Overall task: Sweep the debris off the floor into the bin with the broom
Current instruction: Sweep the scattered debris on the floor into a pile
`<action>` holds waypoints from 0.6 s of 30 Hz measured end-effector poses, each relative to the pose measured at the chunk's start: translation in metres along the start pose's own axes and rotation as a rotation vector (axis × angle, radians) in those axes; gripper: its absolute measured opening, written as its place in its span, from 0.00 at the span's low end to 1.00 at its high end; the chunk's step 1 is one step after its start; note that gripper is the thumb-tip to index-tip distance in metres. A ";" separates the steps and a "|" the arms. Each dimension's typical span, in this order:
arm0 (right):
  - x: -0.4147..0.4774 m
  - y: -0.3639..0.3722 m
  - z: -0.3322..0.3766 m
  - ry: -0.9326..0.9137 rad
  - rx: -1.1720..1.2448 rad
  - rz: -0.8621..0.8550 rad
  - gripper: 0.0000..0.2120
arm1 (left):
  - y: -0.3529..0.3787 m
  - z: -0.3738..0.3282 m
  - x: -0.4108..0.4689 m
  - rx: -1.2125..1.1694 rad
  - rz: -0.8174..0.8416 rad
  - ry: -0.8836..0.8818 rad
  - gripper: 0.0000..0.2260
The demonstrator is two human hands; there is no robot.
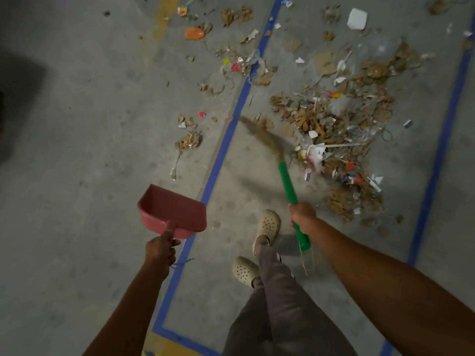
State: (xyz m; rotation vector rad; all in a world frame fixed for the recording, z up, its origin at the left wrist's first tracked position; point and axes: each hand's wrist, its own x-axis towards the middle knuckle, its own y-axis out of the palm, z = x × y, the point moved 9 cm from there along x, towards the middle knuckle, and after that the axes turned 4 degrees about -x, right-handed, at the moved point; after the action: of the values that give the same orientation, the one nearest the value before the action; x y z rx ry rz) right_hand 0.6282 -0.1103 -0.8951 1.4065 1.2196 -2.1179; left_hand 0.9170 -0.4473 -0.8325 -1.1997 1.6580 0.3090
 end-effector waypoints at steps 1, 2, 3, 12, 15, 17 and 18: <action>0.006 -0.014 0.001 0.027 0.069 -0.040 0.16 | 0.008 -0.008 0.002 0.015 0.009 0.005 0.16; 0.010 -0.029 0.003 0.055 0.149 -0.079 0.16 | 0.019 -0.016 0.005 0.029 0.023 0.007 0.16; 0.013 -0.042 0.003 0.087 0.234 -0.112 0.15 | 0.029 -0.024 0.007 0.039 0.039 0.009 0.15; -0.009 -0.074 -0.012 0.148 0.414 -0.315 0.22 | 0.092 -0.082 0.000 0.050 0.201 0.086 0.15; -0.026 -0.065 -0.013 0.140 0.344 -0.297 0.23 | 0.088 -0.089 -0.002 0.046 0.209 0.086 0.14; -0.038 -0.054 -0.010 0.107 0.337 -0.293 0.23 | 0.078 -0.092 0.000 0.041 0.202 0.086 0.15; -0.043 -0.046 -0.007 0.072 0.333 -0.293 0.22 | 0.071 -0.093 0.002 0.039 0.197 0.086 0.14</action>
State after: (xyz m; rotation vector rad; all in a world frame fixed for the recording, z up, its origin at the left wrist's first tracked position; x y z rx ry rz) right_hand 0.6217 -0.0855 -0.8372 1.5269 1.2020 -2.5896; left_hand 0.8059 -0.4788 -0.8167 -1.0343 1.8537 0.3497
